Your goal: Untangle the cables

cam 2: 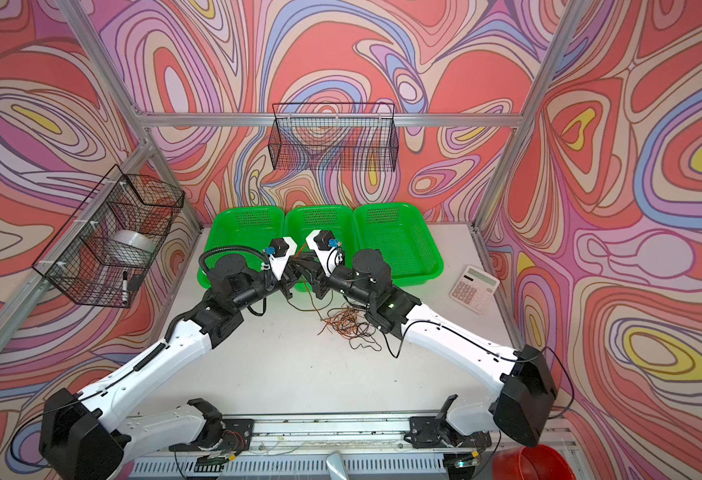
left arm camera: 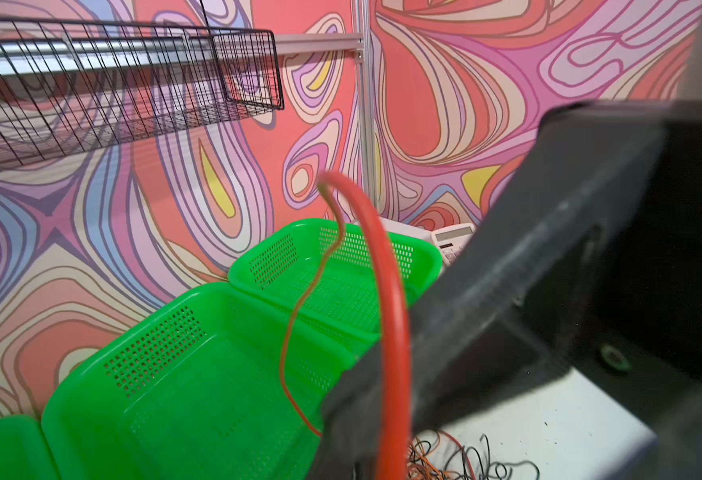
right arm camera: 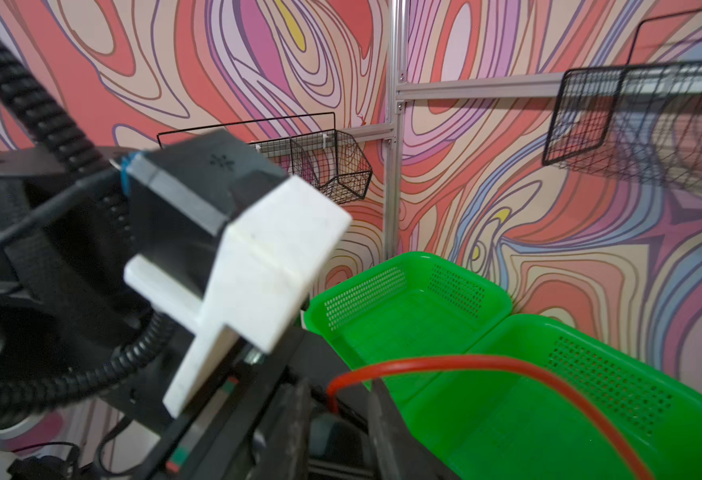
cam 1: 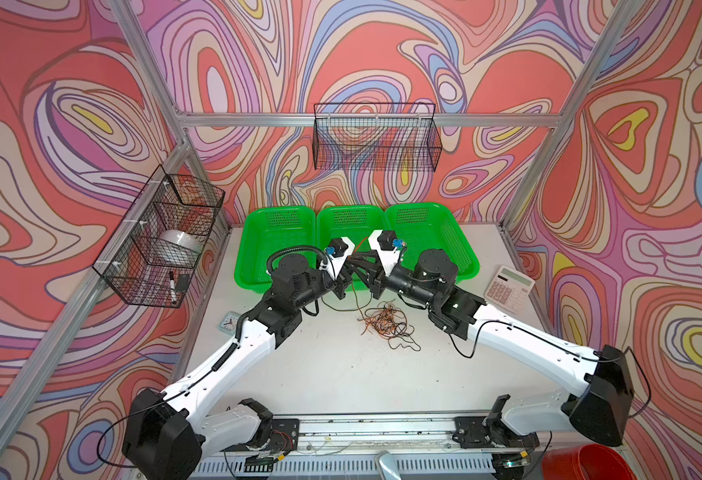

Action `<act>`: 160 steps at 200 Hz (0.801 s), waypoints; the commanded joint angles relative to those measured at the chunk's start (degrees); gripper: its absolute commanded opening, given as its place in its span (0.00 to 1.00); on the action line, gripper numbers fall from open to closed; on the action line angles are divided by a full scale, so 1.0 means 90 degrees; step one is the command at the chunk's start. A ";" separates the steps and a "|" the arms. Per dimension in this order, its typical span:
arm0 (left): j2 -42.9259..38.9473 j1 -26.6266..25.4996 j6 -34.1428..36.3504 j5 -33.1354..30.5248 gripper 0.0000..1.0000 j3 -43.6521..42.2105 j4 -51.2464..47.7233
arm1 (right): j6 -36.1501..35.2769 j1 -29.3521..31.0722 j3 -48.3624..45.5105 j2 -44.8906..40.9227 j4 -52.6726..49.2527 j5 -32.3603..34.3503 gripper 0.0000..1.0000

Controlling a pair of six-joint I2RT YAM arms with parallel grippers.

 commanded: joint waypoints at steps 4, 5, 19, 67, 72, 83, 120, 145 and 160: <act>-0.0208 -0.0017 0.0023 -0.0149 0.00 0.0406 -0.0201 | -0.0221 -0.0204 -0.0630 -0.0565 -0.0418 0.0464 0.37; -0.0218 -0.0019 0.0017 -0.0154 0.00 0.0422 -0.0214 | -0.0226 -0.0209 -0.0649 -0.0585 -0.0421 0.0481 0.37; -0.0231 -0.0018 0.0024 -0.0111 0.00 0.0608 -0.0452 | -0.0351 -0.0288 -0.1061 -0.0890 -0.0458 0.0757 0.41; -0.0092 -0.0117 -0.0050 0.0002 0.00 0.1217 -0.0746 | -0.0348 -0.0292 -0.2026 -0.1156 -0.0691 0.1302 0.49; -0.0061 -0.0138 -0.0042 0.0004 0.00 0.1298 -0.0805 | -0.0302 -0.0297 -0.2109 -0.1131 -0.0650 0.1290 0.49; -0.0011 -0.0207 0.0043 0.0025 0.00 0.1466 -0.0939 | -0.0177 -0.0295 -0.2330 -0.1019 -0.0415 0.1297 0.49; 0.0127 -0.0433 0.0213 -0.0073 0.00 0.1777 -0.1118 | 0.0318 -0.0294 -0.2460 -0.0268 0.0069 0.1018 0.48; 0.0221 -0.0553 0.0312 -0.0167 0.00 0.1938 -0.1192 | 0.0710 -0.0295 -0.2603 0.0323 0.0632 0.0829 0.47; 0.0255 -0.0592 0.0324 -0.0231 0.00 0.2041 -0.1192 | 0.0944 -0.0293 -0.2731 0.0618 0.0997 0.0870 0.44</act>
